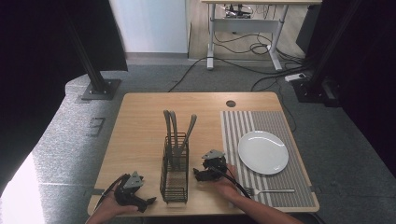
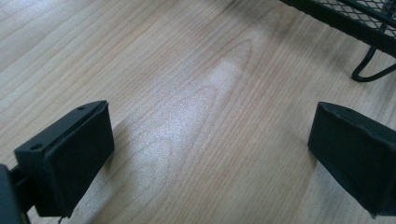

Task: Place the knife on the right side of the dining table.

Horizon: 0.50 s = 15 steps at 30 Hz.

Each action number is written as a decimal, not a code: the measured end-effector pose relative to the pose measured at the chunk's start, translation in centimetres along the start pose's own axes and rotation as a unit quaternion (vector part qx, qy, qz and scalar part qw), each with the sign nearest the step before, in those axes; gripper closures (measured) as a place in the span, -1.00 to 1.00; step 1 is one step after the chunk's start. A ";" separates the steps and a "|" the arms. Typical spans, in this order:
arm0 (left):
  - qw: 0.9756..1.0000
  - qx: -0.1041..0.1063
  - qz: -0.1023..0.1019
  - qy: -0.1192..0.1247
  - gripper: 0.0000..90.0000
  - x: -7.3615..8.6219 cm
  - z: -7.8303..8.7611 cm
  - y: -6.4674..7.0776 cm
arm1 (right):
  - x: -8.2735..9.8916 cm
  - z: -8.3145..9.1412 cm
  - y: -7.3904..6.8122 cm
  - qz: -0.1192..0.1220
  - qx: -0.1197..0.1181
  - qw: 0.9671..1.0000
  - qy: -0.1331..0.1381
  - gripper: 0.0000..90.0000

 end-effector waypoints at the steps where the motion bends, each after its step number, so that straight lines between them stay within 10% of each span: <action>1: 1.000 0.000 0.000 0.000 -1.00 0.0 0.0 0.0 | 0.0 0.0 0.0 -0.002 0.001 1.000 0.002 -0.68; 15: 1.000 0.000 0.000 0.000 -1.00 0.0 0.0 0.0 | -1.7 2.2 0.6 -0.039 -0.010 0.999 0.036 -0.61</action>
Point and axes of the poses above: each handheld gripper's, and its own axes: z roughly backward along the jaws, x roughly out of its underside, y roughly to its right, the point moved 9 cm from there along -z, roughly forward along the jaws, and after that the axes turned 1 degree about y, right-handed, at the moved point
